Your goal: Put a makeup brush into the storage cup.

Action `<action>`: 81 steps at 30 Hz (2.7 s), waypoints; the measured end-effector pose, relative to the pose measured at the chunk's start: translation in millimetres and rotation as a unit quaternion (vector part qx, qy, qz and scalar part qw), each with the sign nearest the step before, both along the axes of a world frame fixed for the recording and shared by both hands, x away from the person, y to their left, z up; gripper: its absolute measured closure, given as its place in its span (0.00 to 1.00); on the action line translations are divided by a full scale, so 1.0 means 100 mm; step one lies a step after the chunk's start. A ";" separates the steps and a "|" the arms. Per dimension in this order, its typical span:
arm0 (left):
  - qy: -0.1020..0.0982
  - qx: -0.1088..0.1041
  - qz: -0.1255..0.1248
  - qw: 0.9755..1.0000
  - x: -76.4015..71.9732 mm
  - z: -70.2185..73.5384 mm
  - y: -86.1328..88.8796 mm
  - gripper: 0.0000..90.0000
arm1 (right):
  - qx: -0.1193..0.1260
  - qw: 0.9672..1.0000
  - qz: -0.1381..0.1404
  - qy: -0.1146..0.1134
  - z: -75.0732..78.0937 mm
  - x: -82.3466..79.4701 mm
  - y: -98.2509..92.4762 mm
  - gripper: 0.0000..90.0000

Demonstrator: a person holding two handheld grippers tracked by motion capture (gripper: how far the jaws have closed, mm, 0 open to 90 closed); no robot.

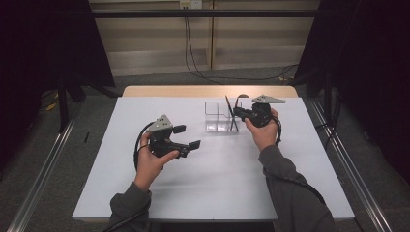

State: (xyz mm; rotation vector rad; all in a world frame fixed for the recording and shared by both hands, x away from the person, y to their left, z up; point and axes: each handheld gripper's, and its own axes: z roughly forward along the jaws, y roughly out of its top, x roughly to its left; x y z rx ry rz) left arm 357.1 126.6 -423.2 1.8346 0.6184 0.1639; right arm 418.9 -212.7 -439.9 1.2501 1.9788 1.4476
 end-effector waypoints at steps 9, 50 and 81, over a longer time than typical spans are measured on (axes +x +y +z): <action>0.001 0.001 0.000 1.000 0.00 -0.01 0.01 0.12 | -0.005 1.000 -0.007 -0.009 -0.01 0.00 -0.01 0.76; -0.004 0.001 0.002 1.000 -0.02 0.01 0.03 0.12 | -0.003 1.000 0.001 -0.030 0.10 -0.12 0.02 0.34; -0.006 0.007 0.001 1.000 -0.04 0.01 0.00 0.12 | -0.021 0.999 0.041 -0.012 0.19 -0.31 0.01 0.18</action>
